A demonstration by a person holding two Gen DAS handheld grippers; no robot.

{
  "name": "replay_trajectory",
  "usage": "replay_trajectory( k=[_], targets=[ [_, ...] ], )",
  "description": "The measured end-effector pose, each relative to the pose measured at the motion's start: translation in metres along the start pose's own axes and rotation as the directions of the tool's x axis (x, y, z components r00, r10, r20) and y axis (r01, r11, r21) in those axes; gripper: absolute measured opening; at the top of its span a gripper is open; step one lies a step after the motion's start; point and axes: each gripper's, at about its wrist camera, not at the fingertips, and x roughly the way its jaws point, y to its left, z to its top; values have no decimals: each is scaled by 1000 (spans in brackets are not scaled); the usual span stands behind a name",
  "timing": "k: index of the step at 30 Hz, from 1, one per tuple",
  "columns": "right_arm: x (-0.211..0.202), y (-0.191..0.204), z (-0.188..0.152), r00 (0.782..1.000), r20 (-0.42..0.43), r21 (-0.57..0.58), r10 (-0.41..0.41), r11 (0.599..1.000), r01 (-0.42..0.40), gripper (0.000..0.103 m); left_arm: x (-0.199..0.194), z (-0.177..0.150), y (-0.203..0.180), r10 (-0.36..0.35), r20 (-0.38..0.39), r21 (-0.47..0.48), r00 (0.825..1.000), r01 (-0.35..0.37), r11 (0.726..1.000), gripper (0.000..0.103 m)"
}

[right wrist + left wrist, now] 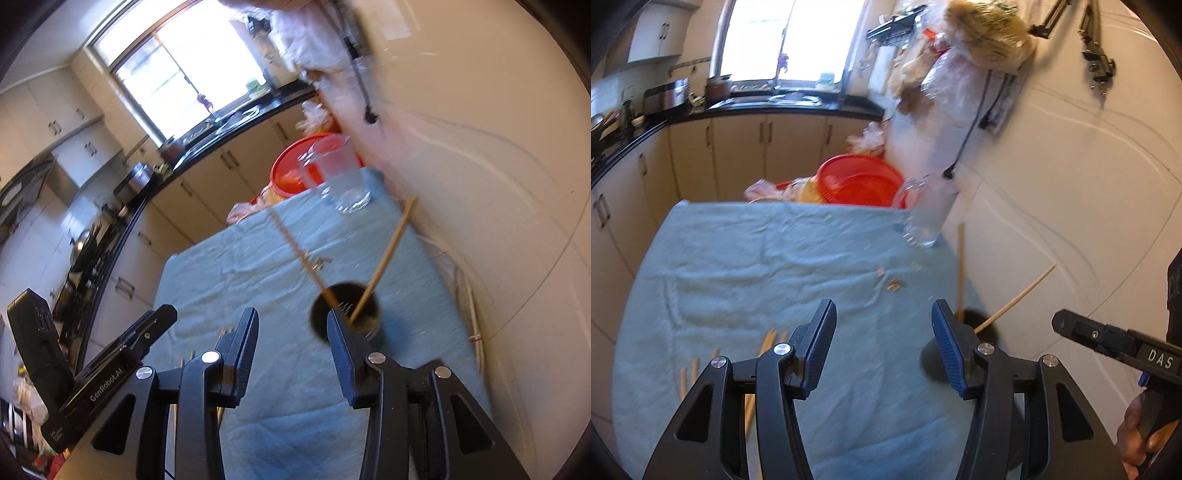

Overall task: Organize utensils
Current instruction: 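Move both open tools back over the remaining chopsticks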

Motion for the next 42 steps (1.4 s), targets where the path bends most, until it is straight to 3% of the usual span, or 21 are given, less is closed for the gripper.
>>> replay_trajectory(
  k=[11,24,30,34,42],
  targets=[
    [52,58,-43,990,-136,-79,35,996,-46,42,-32,-50,93,117,-62,-110,991,-124,986,52],
    [110,102,-85,968,-251,-145,17,988,-55,42,-51,-105,178,207,-159,-193,965,-236,952,52],
    [135,110,-106,952,-305,-127,6,991,-47,42,-37,-121,204,192,-240,-170,952,-236,957,52],
    [137,116,-111,953,-302,-140,-8,989,-36,42,-20,-126,216,180,-285,-142,941,-227,963,52],
    [129,99,-110,958,-283,-86,-50,996,27,42,19,-126,227,155,-347,-94,925,-199,975,32]
  ],
)
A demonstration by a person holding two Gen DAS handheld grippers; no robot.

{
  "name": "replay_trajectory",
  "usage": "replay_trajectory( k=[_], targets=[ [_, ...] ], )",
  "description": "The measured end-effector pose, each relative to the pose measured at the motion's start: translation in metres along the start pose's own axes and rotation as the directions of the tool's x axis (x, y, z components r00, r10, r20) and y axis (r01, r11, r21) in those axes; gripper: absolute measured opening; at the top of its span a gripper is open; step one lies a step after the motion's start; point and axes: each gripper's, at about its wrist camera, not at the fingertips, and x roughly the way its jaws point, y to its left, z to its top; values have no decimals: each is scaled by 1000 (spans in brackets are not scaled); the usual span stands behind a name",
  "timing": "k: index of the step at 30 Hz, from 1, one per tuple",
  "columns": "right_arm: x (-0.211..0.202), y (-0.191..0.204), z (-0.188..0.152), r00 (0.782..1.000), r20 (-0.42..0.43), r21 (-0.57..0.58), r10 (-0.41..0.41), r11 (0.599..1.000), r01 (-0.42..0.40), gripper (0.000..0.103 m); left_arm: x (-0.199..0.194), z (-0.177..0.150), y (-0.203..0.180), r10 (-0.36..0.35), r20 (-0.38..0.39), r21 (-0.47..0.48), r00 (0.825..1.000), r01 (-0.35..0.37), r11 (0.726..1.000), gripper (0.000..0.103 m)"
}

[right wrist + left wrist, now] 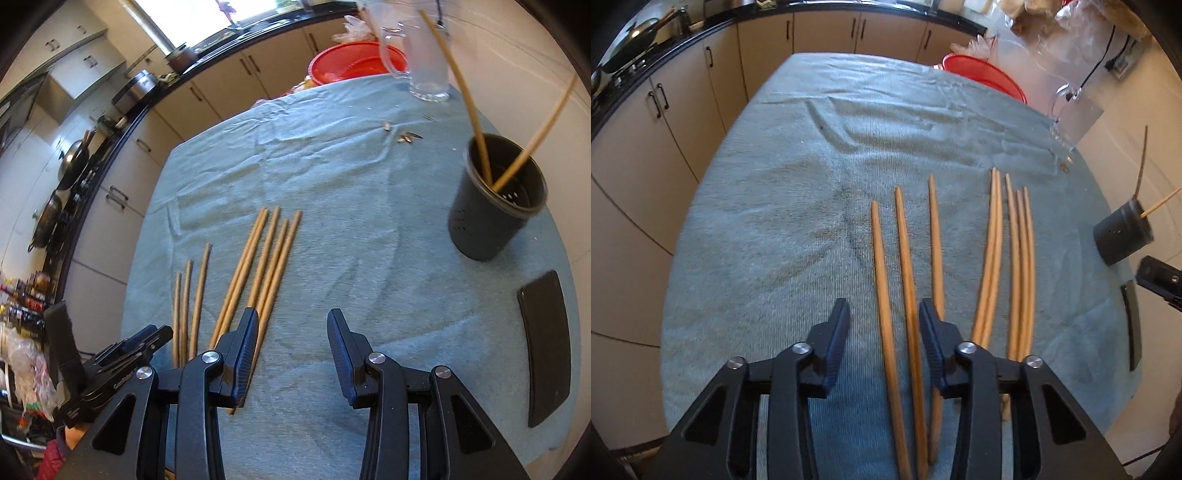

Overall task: Organize utensils
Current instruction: 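Close left tool on a chopstick while right tool grasps another chopstick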

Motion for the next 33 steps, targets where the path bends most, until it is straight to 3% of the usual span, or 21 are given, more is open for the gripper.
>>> replay_trajectory(
  k=[3,12,16,33],
  targets=[
    [1,-6,2,1000,-5,32,-1,999,1,42,13,4,1,16,-30,14,999,-16,1000,21],
    [45,-4,30,994,-99,128,41,991,-28,41,19,10,4,37,-41,73,998,-34,997,10],
    [77,4,44,989,-146,144,32,990,-11,27,18,10,9,27,-50,76,998,-23,997,10],
    [141,25,58,967,-220,69,-132,986,151,14,21,12,12,14,-68,91,998,-8,996,10]
  ],
)
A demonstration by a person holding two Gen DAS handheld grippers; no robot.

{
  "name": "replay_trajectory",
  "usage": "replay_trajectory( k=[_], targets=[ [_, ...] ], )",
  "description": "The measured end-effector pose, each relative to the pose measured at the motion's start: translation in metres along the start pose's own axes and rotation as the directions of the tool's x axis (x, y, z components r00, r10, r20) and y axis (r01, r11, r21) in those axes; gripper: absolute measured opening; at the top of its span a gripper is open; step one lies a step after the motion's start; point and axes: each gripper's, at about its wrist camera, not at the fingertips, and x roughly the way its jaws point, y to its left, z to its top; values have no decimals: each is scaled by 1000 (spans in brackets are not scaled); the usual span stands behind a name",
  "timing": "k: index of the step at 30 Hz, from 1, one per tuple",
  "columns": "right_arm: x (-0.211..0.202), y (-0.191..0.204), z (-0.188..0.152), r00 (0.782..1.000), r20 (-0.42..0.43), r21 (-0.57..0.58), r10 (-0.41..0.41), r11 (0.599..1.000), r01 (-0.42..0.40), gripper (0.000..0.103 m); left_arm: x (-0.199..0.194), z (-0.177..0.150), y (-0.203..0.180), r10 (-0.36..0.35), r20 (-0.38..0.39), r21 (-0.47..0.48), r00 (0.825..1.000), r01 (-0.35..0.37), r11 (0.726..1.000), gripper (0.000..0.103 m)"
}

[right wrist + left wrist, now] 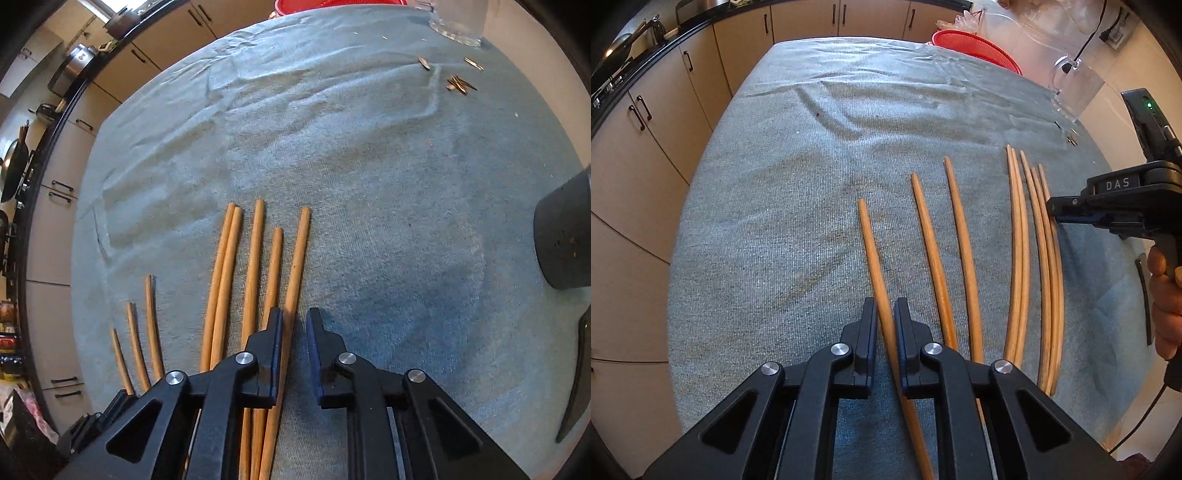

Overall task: Organize utensils
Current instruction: 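Close left tool on a chopstick while right tool grasps another chopstick, then lift chopsticks upright and carry both tools over the black holder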

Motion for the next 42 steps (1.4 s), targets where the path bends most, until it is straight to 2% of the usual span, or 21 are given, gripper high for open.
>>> replay_trajectory(
  k=[5,8,13,17,22,29,42],
  targets=[
    [4,18,6,996,10,-75,-85,994,85,14,3,7,-3,5,2,6,1000,-5,1000,10],
    [6,21,10,995,9,-98,-100,990,100,9,6,12,-8,30,10,34,999,-30,999,10],
    [-3,2,8,999,26,-62,-36,997,38,7,4,11,-6,17,24,31,1000,-17,999,7],
    [-29,-9,2,995,96,-51,25,998,-20,7,-10,11,-4,-10,64,10,998,9,1000,6],
    [-67,-15,-11,975,199,-71,97,994,-85,7,-43,14,-9,-23,151,1,988,23,1000,6],
    [-119,-15,-31,930,323,-138,176,981,-138,7,-85,15,-19,-17,242,-20,970,23,1000,6],
    [-174,-27,-50,876,414,-226,246,960,-162,7,-136,22,-52,-2,346,-39,938,16,999,6]
  ],
)
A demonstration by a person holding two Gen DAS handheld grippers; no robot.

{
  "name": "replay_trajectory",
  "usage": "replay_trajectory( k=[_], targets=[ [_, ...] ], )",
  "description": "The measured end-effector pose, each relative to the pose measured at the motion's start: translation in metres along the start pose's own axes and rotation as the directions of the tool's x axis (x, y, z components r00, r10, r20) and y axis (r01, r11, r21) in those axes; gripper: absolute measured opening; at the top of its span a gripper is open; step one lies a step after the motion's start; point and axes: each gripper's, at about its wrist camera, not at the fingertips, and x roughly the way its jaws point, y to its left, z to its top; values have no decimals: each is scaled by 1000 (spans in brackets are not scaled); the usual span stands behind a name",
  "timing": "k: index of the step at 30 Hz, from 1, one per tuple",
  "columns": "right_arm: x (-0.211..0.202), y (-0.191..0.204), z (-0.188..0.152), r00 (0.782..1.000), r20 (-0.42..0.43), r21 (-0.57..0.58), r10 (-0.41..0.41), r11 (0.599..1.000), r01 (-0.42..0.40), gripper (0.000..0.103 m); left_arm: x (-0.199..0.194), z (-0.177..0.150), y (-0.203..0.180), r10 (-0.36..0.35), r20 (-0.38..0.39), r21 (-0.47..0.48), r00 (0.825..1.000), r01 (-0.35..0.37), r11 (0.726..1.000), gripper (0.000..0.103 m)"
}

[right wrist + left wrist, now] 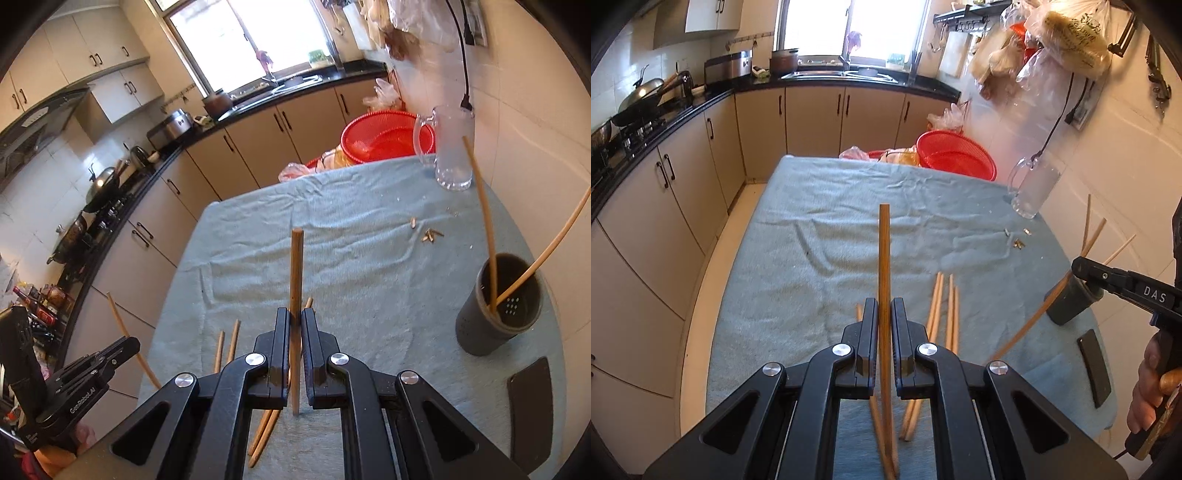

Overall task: Organize utensils
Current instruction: 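Lift chopsticks upright and carry both tools over the black holder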

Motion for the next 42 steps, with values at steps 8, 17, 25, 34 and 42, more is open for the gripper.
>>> replay_trajectory(
  k=[8,17,25,34,42],
  targets=[
    [-36,-13,11,998,65,1,21,1000,-21,7,-12,13,-22,-12,40,5,999,12,1000,6],
    [-81,-32,23,988,150,20,32,999,-35,7,-23,32,-55,-50,81,37,995,47,998,6],
    [-124,-60,27,974,226,70,23,997,-40,7,-30,47,-86,-96,97,91,991,87,992,6],
    [-167,-99,26,954,299,155,-15,987,-33,7,-36,61,-127,-158,99,155,982,142,978,6],
    [-205,-139,24,931,354,238,-82,971,-5,7,-39,73,-174,-227,92,225,970,202,953,6]
  ],
)
